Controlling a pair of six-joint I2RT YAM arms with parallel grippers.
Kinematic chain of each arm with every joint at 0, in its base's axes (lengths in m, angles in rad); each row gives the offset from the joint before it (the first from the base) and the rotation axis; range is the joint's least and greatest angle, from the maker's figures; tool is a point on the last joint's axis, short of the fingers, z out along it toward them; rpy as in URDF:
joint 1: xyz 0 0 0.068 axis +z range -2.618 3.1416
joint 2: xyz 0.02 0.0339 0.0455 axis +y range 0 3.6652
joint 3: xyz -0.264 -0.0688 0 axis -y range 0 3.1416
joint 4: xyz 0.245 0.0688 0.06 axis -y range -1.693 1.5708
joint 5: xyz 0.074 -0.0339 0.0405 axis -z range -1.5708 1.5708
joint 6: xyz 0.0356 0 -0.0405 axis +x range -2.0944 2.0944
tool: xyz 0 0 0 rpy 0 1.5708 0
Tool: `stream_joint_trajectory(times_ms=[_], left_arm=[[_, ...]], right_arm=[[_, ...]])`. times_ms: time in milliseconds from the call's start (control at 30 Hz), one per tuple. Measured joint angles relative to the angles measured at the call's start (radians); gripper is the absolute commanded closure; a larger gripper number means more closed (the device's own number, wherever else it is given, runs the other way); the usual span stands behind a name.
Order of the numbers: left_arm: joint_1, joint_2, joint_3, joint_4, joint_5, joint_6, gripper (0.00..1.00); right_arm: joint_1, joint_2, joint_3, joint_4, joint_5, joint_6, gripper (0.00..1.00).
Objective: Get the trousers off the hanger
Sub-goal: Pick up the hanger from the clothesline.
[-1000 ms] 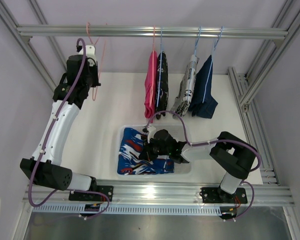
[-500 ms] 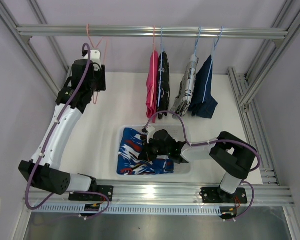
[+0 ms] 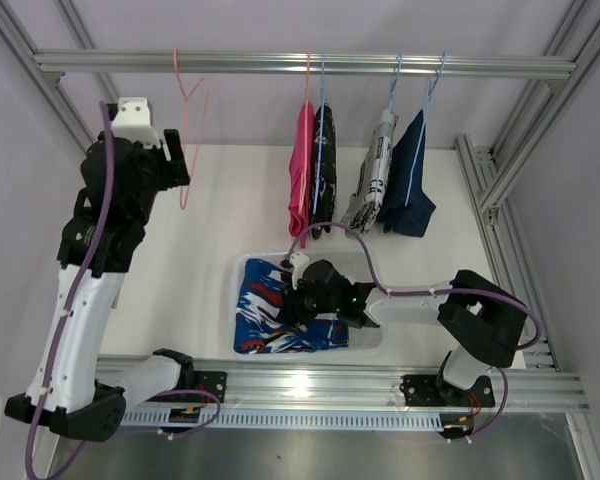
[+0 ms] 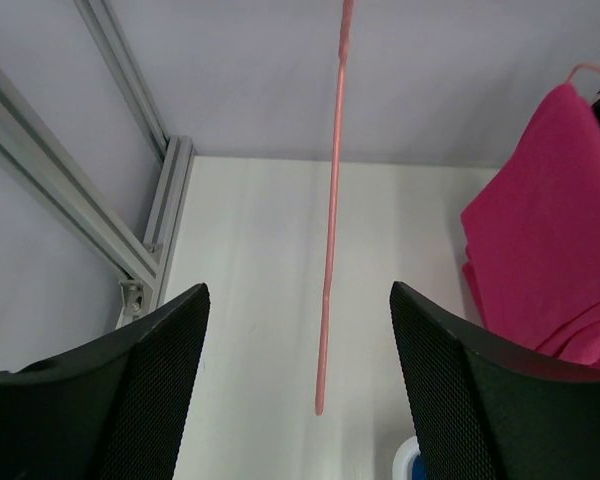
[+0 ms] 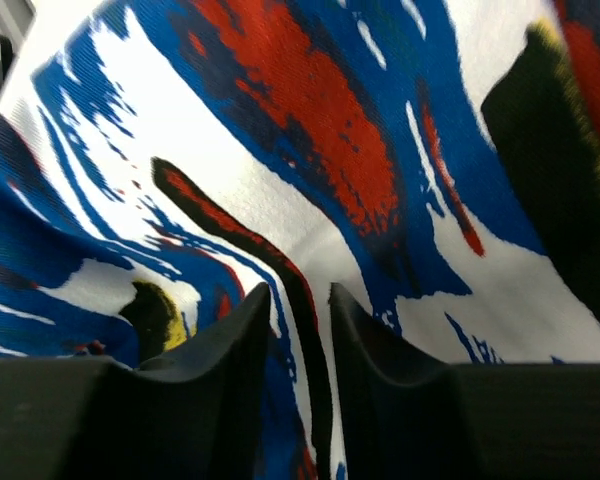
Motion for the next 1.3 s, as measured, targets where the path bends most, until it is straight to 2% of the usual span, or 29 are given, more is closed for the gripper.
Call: stream_joint_trajectory(times_ms=[200,333,600,733,833,933,1100,1300], left_arm=[[-0.027,-0.082,0.021,-0.003,0.015,-0.005,0.21],[-0.076,-0.088,0.055,-0.030,0.042,-0.005,0.21],[-0.123,-0.024,0.097,-0.034,0.259,-0.070,0.18],[-0.129,0.048,0.097,0.006,0.372,-0.129,0.18],[-0.139,0.118,0.104,0.036,0.429,-0.174,0.18],[-0.156,0.209,0.154,0.060,0.469,-0.224,0.17],[-0.171,0.344,0.243,0.117,0.517,-0.308,0.17],[-0.209,0.495,0.372,0.139,0.527,-0.361,0.17]], right_arm=[[0.006,-0.058,0.065,-0.116,0.062,-0.016,0.59],[0.018,-0.152,0.103,-0.187,0.100,-0.024,0.54],[0.039,-0.434,0.118,-0.270,0.123,-0.051,0.46],[0.060,-0.569,0.121,-0.356,0.138,-0.093,0.42],[0.070,-0.683,0.120,-0.421,0.146,-0.114,0.33],[0.071,-0.813,0.119,-0.459,0.174,-0.130,0.28],[0.071,-0.998,0.118,-0.498,0.229,-0.151,0.25],[0.064,-1.068,0.111,-0.557,0.297,-0.172,0.24]])
